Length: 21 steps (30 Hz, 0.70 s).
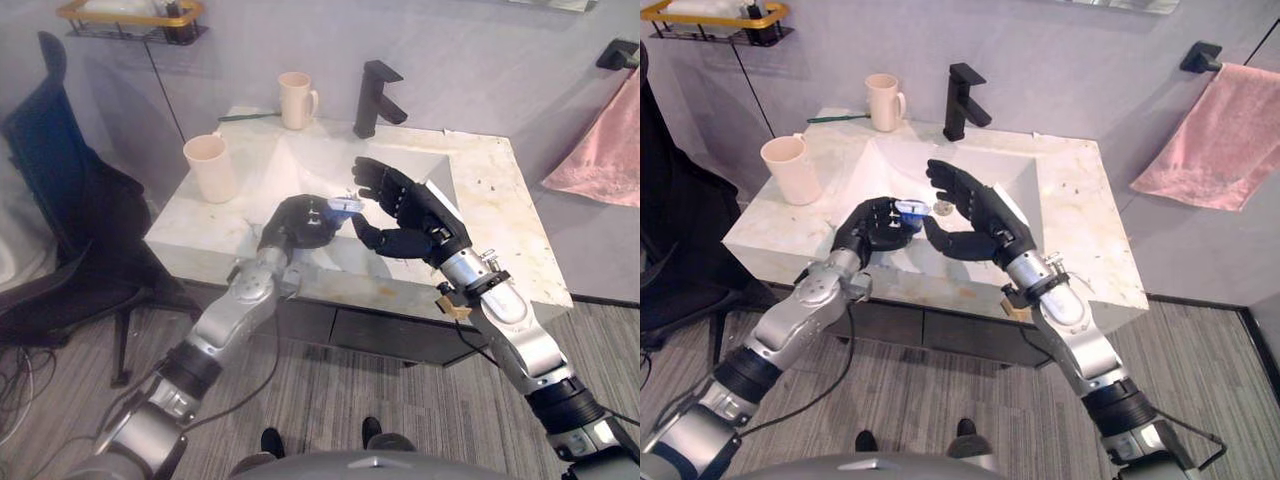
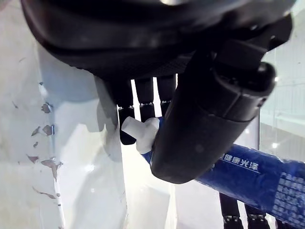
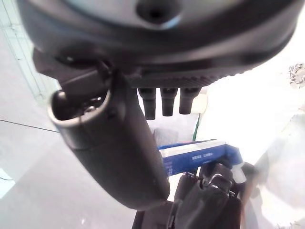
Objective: Organize the bathroom.
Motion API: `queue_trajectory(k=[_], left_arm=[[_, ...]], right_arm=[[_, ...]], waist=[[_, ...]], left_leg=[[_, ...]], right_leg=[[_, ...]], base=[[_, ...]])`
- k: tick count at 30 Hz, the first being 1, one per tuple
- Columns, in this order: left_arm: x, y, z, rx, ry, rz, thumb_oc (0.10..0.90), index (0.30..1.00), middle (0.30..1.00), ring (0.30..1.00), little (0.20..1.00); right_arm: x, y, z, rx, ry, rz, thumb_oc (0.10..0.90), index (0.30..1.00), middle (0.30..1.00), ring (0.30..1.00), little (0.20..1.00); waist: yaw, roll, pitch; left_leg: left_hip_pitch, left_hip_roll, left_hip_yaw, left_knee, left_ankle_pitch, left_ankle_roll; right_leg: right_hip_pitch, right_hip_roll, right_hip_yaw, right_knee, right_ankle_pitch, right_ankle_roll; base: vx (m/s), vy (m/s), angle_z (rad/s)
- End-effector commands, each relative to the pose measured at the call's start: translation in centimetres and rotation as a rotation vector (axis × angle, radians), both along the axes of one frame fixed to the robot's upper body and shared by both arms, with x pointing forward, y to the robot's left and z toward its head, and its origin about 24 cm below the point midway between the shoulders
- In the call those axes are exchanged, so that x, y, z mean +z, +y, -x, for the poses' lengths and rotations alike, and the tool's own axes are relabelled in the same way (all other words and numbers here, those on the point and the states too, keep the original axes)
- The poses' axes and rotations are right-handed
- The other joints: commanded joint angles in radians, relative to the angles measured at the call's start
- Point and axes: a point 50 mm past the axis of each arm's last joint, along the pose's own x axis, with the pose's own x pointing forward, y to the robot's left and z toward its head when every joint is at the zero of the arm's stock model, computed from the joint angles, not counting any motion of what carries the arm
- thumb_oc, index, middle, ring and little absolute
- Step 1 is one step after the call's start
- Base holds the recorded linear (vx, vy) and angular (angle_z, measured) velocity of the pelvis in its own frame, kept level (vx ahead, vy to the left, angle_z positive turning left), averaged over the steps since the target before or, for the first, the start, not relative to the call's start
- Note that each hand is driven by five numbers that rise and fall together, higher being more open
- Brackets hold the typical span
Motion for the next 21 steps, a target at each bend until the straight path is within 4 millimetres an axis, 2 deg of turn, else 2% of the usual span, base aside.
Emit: queue_trajectory(k=[1, 8, 21], left_arm=[[4.9, -1.4, -1.6, -0.018, -0.247, 0.088, 0.4, 0.3, 0.3, 0.3, 0.3], [4.8, -1.3, -1.7, -0.011, -0.246, 0.082, 0.4, 0.3, 0.3, 0.3, 0.3], [4.7, -1.3, -1.7, 0.005, -0.247, 0.082, 0.4, 0.3, 0.3, 0.3, 0.3]], right_arm=[[6.8, 1.0, 1.0, 0.152, -0.344, -0.122, 0.8, 0.9, 0.9, 0.9, 0.9], [6.3, 1.2, 1.6, 0.209, -0.318, -0.109, 0.8, 0.9, 0.9, 0.9, 0.9], [5.4, 1.1, 1.3, 0.155, -0.297, -0.107, 0.8, 0.9, 0.9, 0.9, 0.9]], waist=[[0.005, 0.042, -0.072], [-0.01, 0.042, -0.072], [-0.011, 0.043, -0.07]], left_leg=[[0.074, -0.055, 0.001, 0.014, -0.15, 0.071], [0.075, -0.053, 0.015, 0.015, -0.151, 0.073], [0.073, -0.054, 0.016, 0.015, -0.152, 0.073]], right_leg=[[-0.074, 0.09, -0.009, 0.104, -0.082, 0.021], [-0.079, 0.091, 0.002, 0.106, -0.082, 0.021], [-0.077, 0.093, 0.004, 0.099, -0.08, 0.02]], base=[[0.0, 0.0, 0.0], [0.0, 0.0, 0.0], [0.0, -0.001, -0.04]])
